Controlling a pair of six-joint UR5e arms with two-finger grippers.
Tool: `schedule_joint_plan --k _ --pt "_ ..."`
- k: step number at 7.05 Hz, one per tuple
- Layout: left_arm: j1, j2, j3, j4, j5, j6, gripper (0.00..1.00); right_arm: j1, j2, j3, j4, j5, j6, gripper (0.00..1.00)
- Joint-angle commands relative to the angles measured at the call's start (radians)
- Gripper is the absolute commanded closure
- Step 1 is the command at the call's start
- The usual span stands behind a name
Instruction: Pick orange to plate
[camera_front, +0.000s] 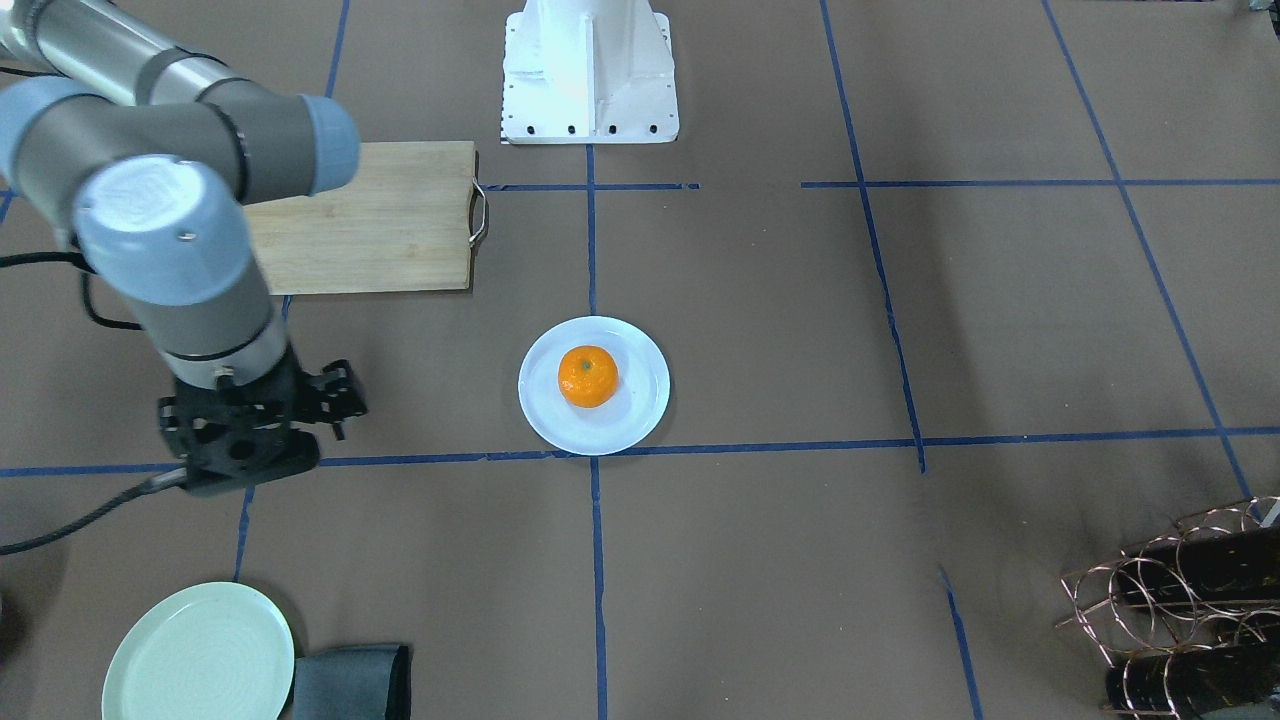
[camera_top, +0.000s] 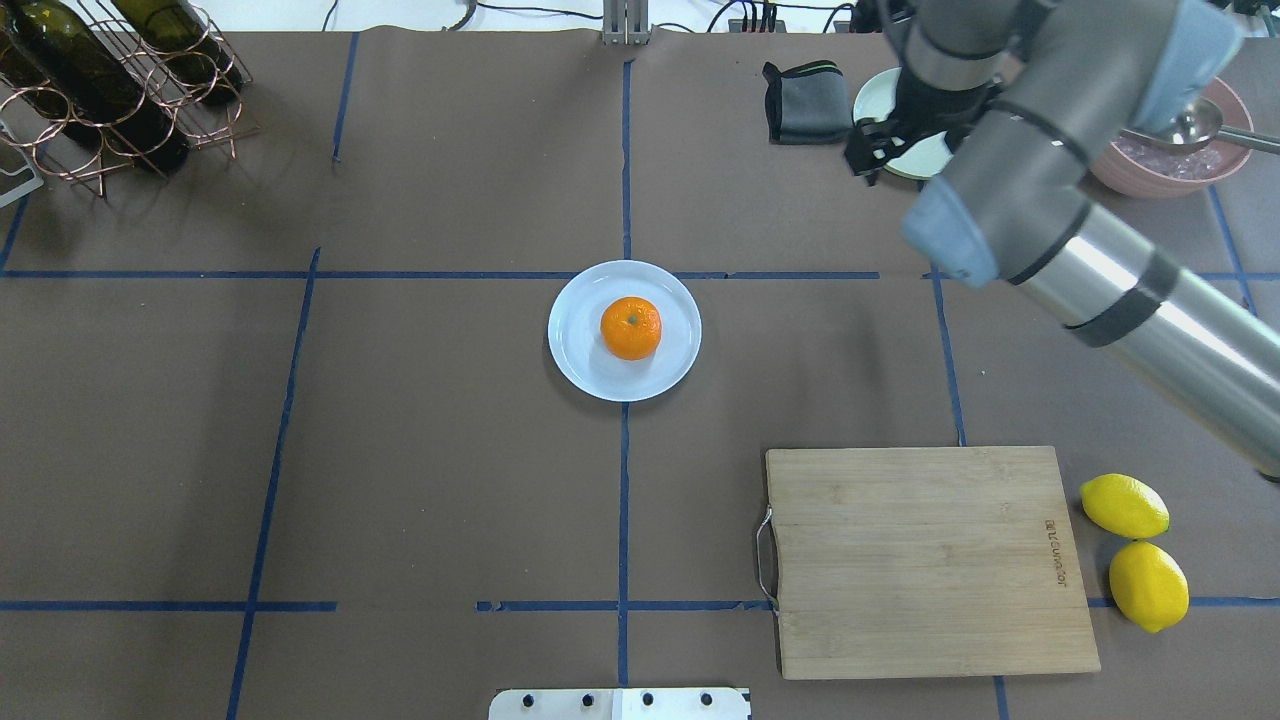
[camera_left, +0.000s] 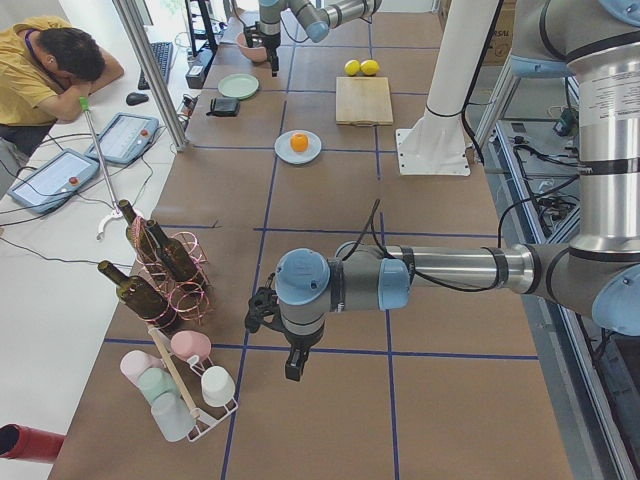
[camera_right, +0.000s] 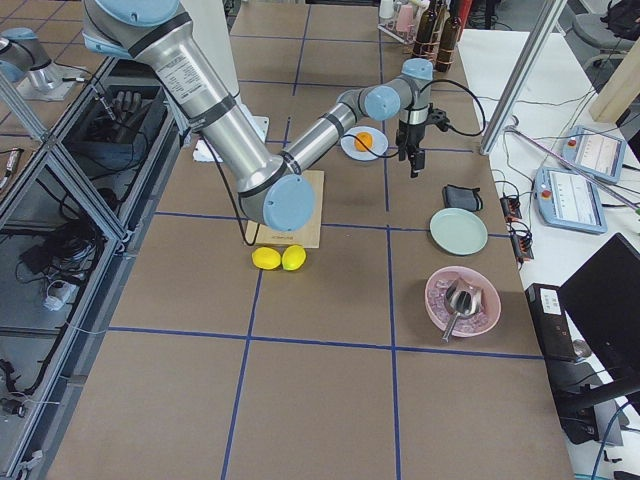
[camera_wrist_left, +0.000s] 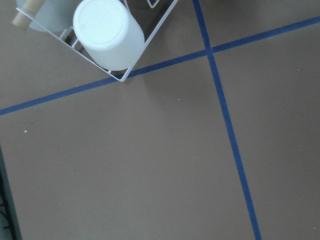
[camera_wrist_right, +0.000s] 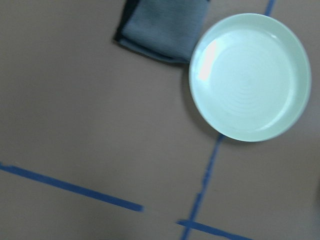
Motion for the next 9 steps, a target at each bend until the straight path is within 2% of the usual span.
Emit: schedule_joint_plan --k 1,2,3,4,5,6,8,9 --pt "0.004 -0.01 -0.008 0.003 -0.016 -0.049 0.0 0.222 -0.141 0.076 -0.159 0.05 -0.442 0.0" --pt "0.003 -0.011 -0.013 0.003 -0.016 -0.05 0.0 0.335 -0.222 0.081 -0.181 0.044 -0.592 0.0" --pt "0.0 -0.01 -0.016 0.001 -0.017 -0.049 0.0 0.429 -0.316 0.083 -0.166 0.051 -0.61 0.0" --pt "0.0 -0.011 -0.017 0.0 -0.013 -0.046 0.0 0.486 -0.429 0.081 -0.073 0.101 -0.636 0.0" --pt "0.0 -0.01 -0.014 -0.005 -0.008 -0.038 0.0 0.506 -0.575 0.077 0.095 0.151 -0.653 0.0" --pt "0.0 -0.004 -0.016 -0.008 -0.008 -0.038 0.0 0.52 -0.675 0.064 0.205 0.159 -0.65 0.0" --pt "0.0 -0.002 -0.016 -0.008 -0.008 -0.036 0.0 0.548 -0.708 0.063 0.212 0.265 -0.631 0.0" --pt "0.0 -0.002 -0.017 -0.008 -0.007 -0.038 0.0 0.548 -0.708 0.075 0.213 0.275 -0.504 0.0"
